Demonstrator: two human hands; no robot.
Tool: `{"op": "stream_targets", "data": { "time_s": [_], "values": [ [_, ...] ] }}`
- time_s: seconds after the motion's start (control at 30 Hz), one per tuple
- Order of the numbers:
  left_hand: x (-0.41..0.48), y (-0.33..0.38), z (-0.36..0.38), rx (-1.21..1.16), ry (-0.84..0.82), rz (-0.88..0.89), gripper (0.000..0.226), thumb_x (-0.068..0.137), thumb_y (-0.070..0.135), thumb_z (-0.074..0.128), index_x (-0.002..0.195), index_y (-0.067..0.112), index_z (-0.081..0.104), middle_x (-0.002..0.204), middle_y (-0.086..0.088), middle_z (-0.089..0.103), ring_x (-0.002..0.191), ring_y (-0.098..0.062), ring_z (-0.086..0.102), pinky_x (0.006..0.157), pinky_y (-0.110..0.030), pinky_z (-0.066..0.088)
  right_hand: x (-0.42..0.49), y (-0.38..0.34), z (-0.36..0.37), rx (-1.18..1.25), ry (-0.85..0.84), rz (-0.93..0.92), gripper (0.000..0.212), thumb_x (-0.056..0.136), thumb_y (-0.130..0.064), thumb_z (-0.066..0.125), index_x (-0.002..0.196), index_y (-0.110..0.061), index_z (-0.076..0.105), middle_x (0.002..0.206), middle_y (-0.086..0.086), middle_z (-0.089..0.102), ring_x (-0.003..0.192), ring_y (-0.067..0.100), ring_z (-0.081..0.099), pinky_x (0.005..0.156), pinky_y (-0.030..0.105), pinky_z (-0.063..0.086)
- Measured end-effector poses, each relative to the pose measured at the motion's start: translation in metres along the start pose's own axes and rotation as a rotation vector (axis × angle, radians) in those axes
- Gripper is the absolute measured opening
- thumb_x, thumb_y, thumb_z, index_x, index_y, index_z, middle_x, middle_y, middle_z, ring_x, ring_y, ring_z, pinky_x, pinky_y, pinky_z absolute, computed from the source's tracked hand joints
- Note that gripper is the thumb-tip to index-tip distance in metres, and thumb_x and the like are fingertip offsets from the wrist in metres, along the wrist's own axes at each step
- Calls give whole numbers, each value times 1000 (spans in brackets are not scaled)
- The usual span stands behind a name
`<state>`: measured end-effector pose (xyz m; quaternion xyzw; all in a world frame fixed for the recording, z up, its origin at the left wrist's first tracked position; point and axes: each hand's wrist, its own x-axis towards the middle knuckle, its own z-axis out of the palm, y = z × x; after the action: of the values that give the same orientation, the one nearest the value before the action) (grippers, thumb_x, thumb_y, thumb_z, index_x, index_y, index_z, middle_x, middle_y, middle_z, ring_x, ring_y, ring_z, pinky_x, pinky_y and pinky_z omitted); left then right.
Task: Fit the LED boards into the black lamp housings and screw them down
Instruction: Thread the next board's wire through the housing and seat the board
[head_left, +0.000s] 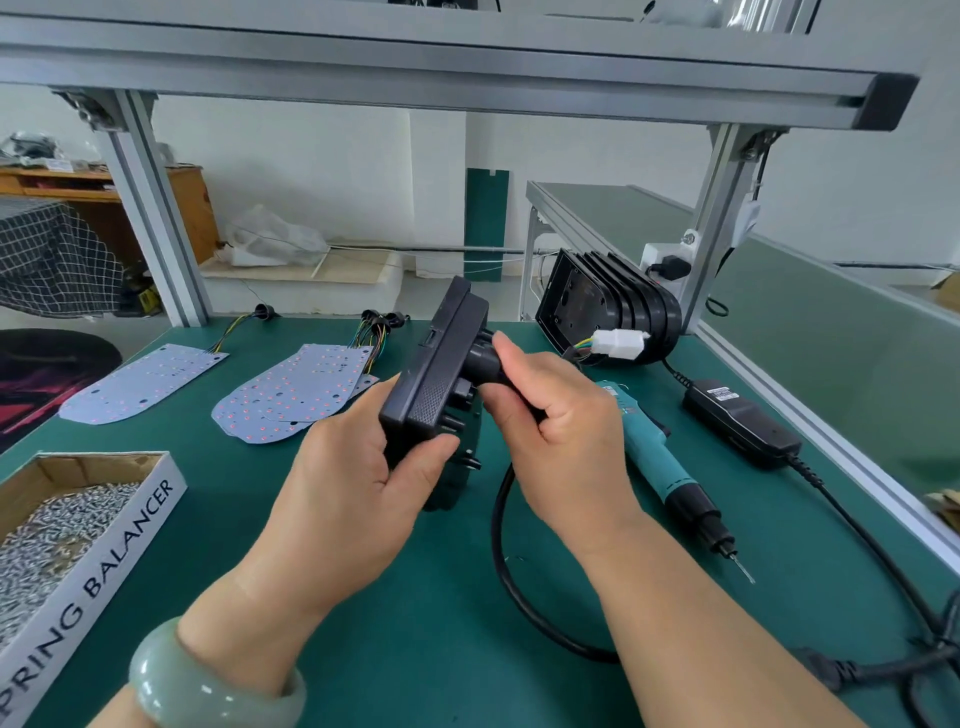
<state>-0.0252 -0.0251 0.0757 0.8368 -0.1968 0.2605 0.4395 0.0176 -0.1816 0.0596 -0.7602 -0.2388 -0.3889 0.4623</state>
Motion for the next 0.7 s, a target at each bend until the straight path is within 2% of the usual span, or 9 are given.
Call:
{"op": "stream_targets", "data": {
  "time_s": [0.1, 0.17, 0.27, 0.37, 0.5, 0.53, 0.6, 0.67, 0.7],
  "values": [
    [-1, 0, -2, 29, -2, 24, 18, 79, 31, 58, 84, 47, 52, 69, 1, 65, 61, -16, 56, 53, -17, 44, -1, -3, -1, 94, -81, 68, 37, 93, -9, 50, 129, -4, 57, 86, 8, 65, 77, 13, 62, 75, 21, 51],
    [-1, 0, -4, 47, -17, 43, 14, 79, 39, 56, 86, 49, 49, 61, -6, 62, 56, -20, 52, 52, -23, 42, -1, -3, -1, 137, -111, 94, 37, 93, -6, 47, 129, -10, 54, 87, 4, 64, 77, 0, 61, 76, 16, 50],
    [0, 0, -5, 94, -59, 85, 16, 79, 37, 57, 89, 47, 51, 55, -2, 58, 49, -13, 47, 46, -15, 37, 0, -3, -2, 53, -95, 24, 37, 92, 2, 46, 124, -7, 61, 86, 6, 62, 74, 6, 57, 73, 22, 51],
    [0, 5, -3, 179, -64, 117, 22, 77, 23, 63, 98, 21, 63, 48, 12, 46, 42, -2, 38, 43, -2, 27, 0, -5, 2, -82, -61, -15, 37, 89, 6, 45, 121, 2, 63, 86, 14, 62, 76, 23, 58, 72, 29, 48],
    [-3, 7, 1, 177, -11, 76, 18, 78, 25, 62, 94, 18, 60, 45, 14, 39, 47, -4, 41, 46, -8, 32, -1, -6, 6, -24, -57, 86, 40, 92, 2, 44, 127, -6, 61, 98, 1, 65, 89, 6, 58, 84, 14, 46],
    [-4, 9, 4, 195, 4, 67, 21, 80, 26, 63, 98, 16, 62, 47, 16, 38, 52, -7, 43, 49, -13, 35, -1, -5, 6, 60, -74, 166, 38, 95, -1, 44, 130, -10, 58, 107, -1, 65, 98, 3, 59, 93, 18, 46],
    [-6, 12, 10, 268, 7, 49, 25, 84, 22, 66, 108, 15, 60, 62, 15, 51, 60, -15, 50, 54, -23, 41, -1, -8, 4, 320, -164, 354, 35, 100, -18, 45, 134, -21, 52, 128, -4, 61, 119, 5, 55, 108, 33, 41],
    [-6, 12, 13, 324, -9, 39, 30, 82, 19, 67, 111, 16, 59, 81, 9, 62, 67, -21, 57, 59, -35, 48, -3, -7, 1, 566, -304, 408, 39, 95, -44, 47, 131, -33, 52, 135, -11, 57, 129, 3, 48, 111, 30, 36],
    [-6, 12, 13, 311, -28, 47, 33, 81, 18, 67, 113, 17, 58, 88, 9, 62, 70, -20, 57, 60, -36, 48, -4, -8, 2, 588, -373, 403, 49, 88, -56, 53, 134, -37, 49, 136, -17, 55, 130, 0, 45, 110, 24, 35]
  ]
}}
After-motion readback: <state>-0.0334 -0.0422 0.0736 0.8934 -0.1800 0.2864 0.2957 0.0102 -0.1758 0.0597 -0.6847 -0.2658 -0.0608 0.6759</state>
